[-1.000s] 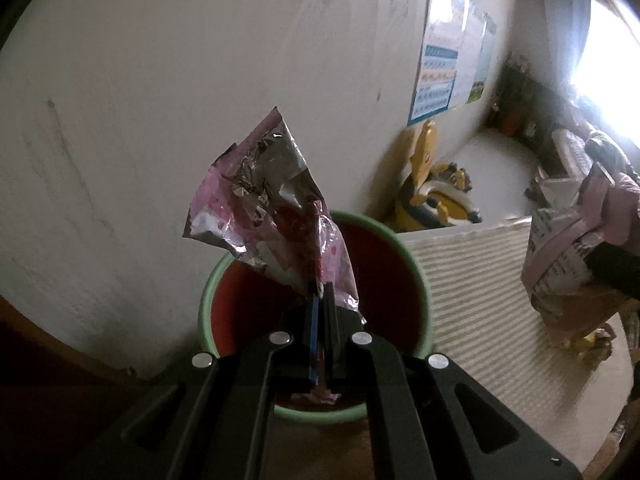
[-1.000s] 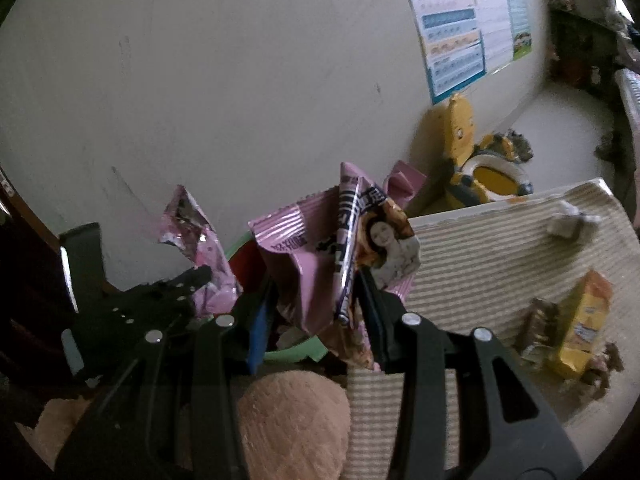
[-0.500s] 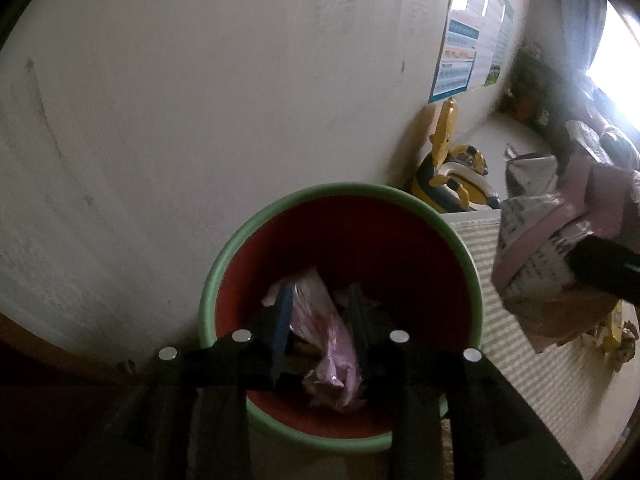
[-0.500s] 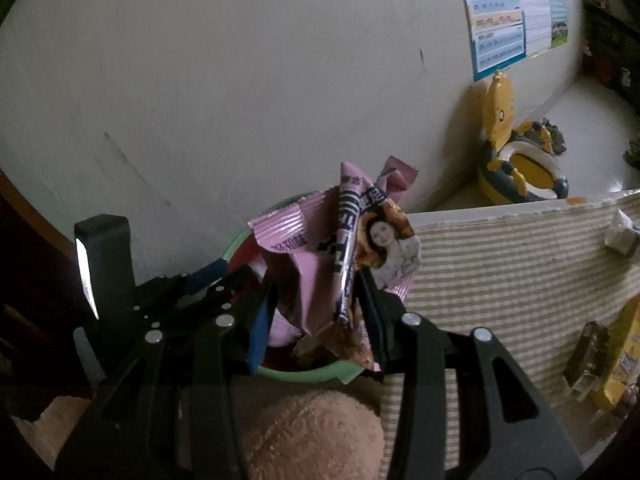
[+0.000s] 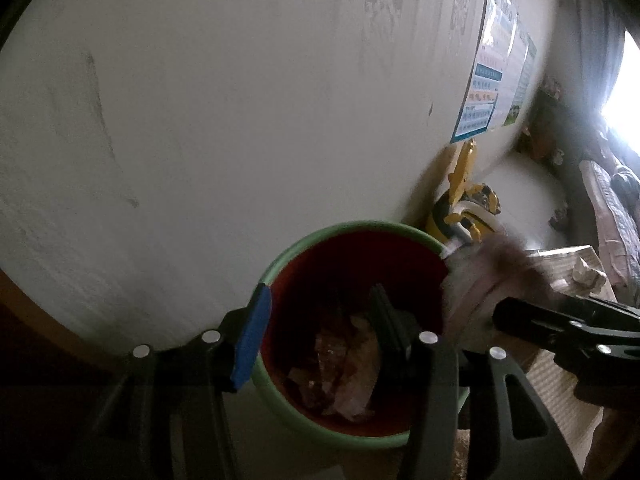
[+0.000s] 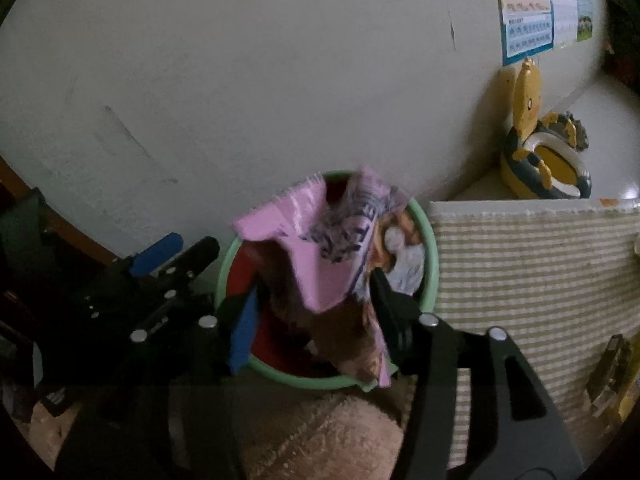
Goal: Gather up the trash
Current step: 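Open the left gripper over the bin while the right drops the pink packaging inside, then move both open grippers back toward the remaining items on the table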
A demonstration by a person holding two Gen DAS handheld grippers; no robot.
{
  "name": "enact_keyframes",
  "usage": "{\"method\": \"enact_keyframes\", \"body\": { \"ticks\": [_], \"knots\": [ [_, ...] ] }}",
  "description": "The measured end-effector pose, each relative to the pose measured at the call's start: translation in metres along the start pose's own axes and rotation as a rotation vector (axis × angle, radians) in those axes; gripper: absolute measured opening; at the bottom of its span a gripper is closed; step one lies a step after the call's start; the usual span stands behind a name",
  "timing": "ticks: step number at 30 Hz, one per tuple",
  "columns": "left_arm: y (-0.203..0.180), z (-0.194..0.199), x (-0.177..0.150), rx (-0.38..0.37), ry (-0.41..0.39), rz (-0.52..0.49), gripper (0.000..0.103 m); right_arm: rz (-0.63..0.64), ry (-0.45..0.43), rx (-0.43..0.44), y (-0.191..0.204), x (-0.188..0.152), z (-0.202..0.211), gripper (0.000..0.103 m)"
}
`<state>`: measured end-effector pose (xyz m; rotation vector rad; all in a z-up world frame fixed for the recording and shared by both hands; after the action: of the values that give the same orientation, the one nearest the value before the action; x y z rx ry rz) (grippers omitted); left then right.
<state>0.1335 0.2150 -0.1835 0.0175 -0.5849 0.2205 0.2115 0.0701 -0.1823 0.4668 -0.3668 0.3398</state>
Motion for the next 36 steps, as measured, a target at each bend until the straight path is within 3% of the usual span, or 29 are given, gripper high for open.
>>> {"method": "enact_keyframes", "body": {
  "ticks": [8,19,26,36],
  "knots": [
    [-0.002,0.022,0.0,0.001,-0.033,0.004,0.049,0.008,-0.035,-0.026,0.003,-0.006,0.019,0.064],
    [-0.038,0.08,-0.007,-0.025,-0.117,-0.04,0.053,0.011,-0.144,-0.157,-0.008,-0.06,0.108,0.067],
    [-0.071,0.108,-0.014,-0.049,-0.148,-0.105,0.053,-0.027,-0.205,-0.149,-0.011,-0.087,0.148,0.068],
    [-0.097,0.128,-0.025,-0.075,-0.159,-0.157,0.054,-0.085,-0.242,-0.143,-0.026,-0.107,0.166,0.07]
  ]
}}
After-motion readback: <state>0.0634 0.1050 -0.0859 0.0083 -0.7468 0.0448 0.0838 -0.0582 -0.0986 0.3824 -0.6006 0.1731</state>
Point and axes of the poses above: each gripper's, at about its wrist camera, not at the fingertips, and z roughly against the way its jaws point, y to its left, x to its top, the point moved 4 cm from there along -z, roughly the way its jaws point, and after that the axes turned 9 degrees about y, right-handed, at the moved point
